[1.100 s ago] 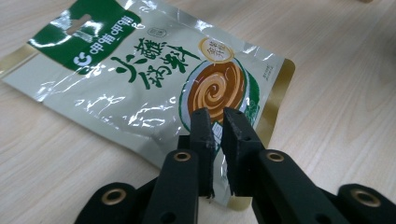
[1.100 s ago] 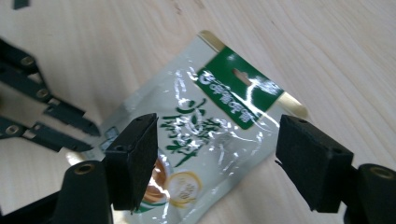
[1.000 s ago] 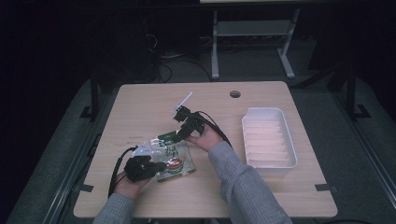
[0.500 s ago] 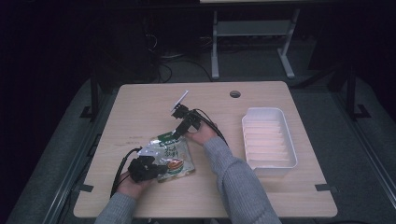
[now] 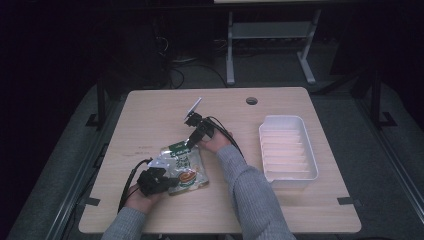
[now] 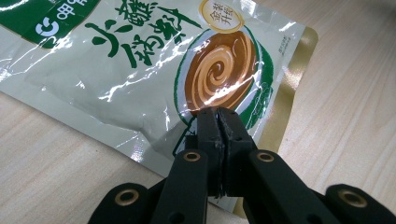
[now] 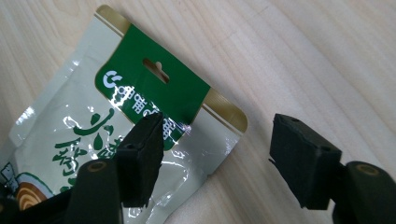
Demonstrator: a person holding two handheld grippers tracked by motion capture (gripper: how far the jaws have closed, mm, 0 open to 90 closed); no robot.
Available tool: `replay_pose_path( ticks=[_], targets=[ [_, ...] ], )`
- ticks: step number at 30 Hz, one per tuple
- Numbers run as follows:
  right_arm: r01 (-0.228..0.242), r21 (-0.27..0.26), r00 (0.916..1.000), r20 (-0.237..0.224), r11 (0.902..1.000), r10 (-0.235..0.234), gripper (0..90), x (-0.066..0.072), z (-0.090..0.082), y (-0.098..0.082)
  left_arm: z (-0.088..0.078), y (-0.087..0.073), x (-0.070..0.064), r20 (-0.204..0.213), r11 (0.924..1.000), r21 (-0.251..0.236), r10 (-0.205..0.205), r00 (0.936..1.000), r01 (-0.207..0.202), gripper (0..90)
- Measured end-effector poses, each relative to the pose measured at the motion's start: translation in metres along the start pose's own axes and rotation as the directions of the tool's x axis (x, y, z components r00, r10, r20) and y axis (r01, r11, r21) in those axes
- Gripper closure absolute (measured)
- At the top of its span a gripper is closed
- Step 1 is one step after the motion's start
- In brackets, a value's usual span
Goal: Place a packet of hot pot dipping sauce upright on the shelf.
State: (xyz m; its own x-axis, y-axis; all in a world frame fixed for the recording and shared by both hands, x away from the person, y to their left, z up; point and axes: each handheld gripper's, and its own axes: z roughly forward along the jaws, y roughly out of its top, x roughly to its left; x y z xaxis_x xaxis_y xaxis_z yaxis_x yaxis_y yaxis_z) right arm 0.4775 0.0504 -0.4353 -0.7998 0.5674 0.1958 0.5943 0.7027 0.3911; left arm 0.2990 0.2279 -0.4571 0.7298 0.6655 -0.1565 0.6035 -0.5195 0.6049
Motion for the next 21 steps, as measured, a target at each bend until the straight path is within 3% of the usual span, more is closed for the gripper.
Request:
replay_pose_path(
  ticks=[7,14,18,21],
  targets=[
    [-0.015,-0.009,0.9949,-0.100,0.9998,0.014,47.3,-0.003,0.007,-0.001,0.001,0.000,-0.001,-0.005,1.0000,0.000,0.001,1.0000,-0.001,88.2],
    [-0.002,-0.029,0.9938,-0.111,0.9996,-0.001,59.0,-0.002,0.000,-0.001,0.001,0.000,0.000,0.002,1.0000,0.004,-0.003,1.0000,0.003,88.2],
    [0.047,-0.021,0.9959,-0.077,0.9987,-0.048,64.8,0.005,-0.004,-0.001,0.001,0.000,0.000,0.000,1.0000,0.005,-0.003,1.0000,0.003,88.1],
    [0.074,-0.028,0.9935,-0.084,0.9969,-0.076,71.3,0.010,-0.009,0.000,0.001,0.000,0.000,-0.001,1.0000,0.006,-0.001,1.0000,0.001,88.1]
  ],
)
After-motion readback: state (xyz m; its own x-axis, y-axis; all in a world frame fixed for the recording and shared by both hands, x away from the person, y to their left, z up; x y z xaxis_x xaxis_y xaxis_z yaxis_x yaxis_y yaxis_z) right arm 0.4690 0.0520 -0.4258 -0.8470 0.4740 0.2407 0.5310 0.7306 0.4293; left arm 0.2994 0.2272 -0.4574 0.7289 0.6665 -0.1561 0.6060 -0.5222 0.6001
